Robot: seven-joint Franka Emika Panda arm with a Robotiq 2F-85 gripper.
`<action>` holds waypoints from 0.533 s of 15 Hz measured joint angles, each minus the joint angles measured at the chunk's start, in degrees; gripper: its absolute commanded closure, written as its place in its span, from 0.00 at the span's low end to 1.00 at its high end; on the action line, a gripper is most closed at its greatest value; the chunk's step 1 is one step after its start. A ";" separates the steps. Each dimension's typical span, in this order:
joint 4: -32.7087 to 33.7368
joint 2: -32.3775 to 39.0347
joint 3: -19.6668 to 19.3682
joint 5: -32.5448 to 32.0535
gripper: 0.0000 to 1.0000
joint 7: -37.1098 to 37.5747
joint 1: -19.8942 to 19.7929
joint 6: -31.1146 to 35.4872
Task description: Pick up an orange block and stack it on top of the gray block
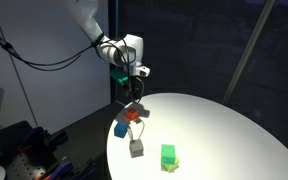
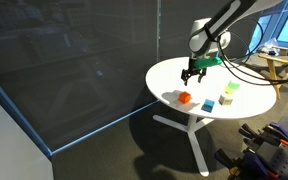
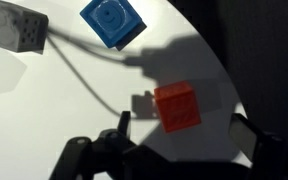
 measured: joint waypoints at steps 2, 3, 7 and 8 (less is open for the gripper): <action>-0.01 0.37 0.10 0.00 0.00 -1.78 -0.15 0.06; -0.01 0.54 0.15 0.00 0.00 -2.67 -0.18 0.18; 0.00 1.30 0.43 0.00 0.00 -4.89 -0.19 1.27; 0.02 1.55 0.55 0.00 0.00 -5.23 -0.18 1.56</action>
